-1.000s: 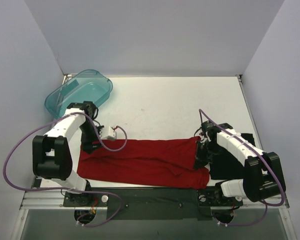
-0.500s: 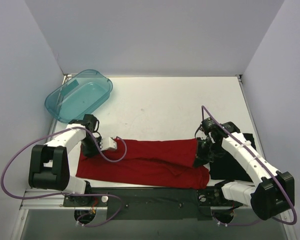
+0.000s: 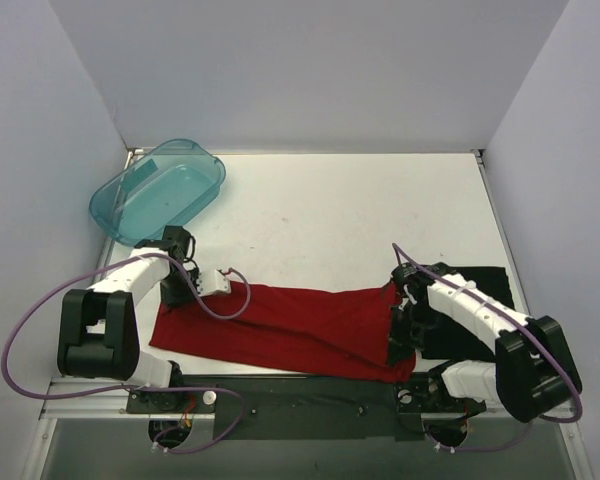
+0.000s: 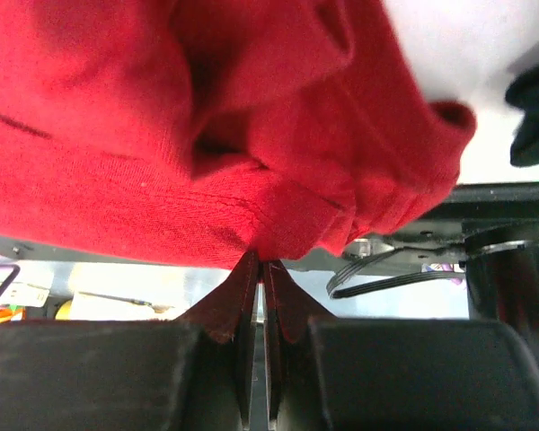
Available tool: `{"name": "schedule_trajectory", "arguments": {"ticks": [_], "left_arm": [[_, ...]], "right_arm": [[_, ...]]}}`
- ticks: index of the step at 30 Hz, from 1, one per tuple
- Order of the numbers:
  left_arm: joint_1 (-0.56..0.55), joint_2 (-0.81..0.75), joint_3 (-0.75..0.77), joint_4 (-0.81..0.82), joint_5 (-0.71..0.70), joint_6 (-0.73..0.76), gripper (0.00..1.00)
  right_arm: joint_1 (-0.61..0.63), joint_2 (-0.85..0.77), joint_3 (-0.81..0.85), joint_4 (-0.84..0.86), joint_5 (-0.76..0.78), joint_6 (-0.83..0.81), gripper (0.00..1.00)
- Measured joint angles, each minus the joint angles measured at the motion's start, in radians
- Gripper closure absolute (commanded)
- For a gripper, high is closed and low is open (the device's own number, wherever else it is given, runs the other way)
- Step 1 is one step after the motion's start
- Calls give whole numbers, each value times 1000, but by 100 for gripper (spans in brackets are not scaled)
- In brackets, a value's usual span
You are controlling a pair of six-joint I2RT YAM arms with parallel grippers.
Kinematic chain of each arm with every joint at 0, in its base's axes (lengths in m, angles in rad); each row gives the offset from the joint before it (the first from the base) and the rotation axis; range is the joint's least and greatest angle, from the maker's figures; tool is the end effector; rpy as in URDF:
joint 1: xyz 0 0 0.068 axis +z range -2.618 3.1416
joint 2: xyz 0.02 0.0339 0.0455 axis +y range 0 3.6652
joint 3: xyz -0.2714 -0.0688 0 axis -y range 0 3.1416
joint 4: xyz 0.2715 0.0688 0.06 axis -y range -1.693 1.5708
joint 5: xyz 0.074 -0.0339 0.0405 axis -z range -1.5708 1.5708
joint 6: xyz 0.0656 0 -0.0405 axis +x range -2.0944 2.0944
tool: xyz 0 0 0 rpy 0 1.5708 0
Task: Fold and stack the t-shirts
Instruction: Fold the other side of the tshirt into a rectangle, then rotate the tshirt 90 degrees
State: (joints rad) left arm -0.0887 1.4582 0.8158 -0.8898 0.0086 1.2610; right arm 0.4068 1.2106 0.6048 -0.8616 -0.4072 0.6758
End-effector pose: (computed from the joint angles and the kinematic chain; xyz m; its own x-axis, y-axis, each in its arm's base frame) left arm 0.2472 -0.0226 0.1291 -0.2188 0.9756 -0.0199 0.9751 0.2193 0.0341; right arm 0.1693 0.1012 0.1287 -0.9635 0.2103 0.1659 0.2587 0.8915 0.3719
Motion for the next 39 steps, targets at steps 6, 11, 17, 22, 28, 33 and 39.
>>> {"name": "schedule_trajectory", "arguments": {"ticks": [6, 11, 17, 22, 28, 33, 39], "left_arm": [[25, 0, 2, -19, -10, 56, 100], [26, -5, 29, -143, 8, 129, 84], [27, -24, 74, -262, -1, 180, 44], [32, -16, 196, -341, 7, 168, 45], [43, 66, 369, -177, 86, -53, 43], [43, 87, 263, -69, 113, -124, 43], [44, 70, 180, -100, 157, -114, 43]], "right_arm": [[0, 113, -12, 88, 24, 11, 64], [0, 92, 17, 69, 70, 1, 52], [-23, 0, 202, 29, 141, -27, 50], [-190, 94, 326, 79, 195, -69, 53], [-218, 371, 378, 183, 208, -106, 65], [-227, 534, 446, 229, 188, -125, 100], [-277, 816, 774, 202, 121, -155, 100]]}}
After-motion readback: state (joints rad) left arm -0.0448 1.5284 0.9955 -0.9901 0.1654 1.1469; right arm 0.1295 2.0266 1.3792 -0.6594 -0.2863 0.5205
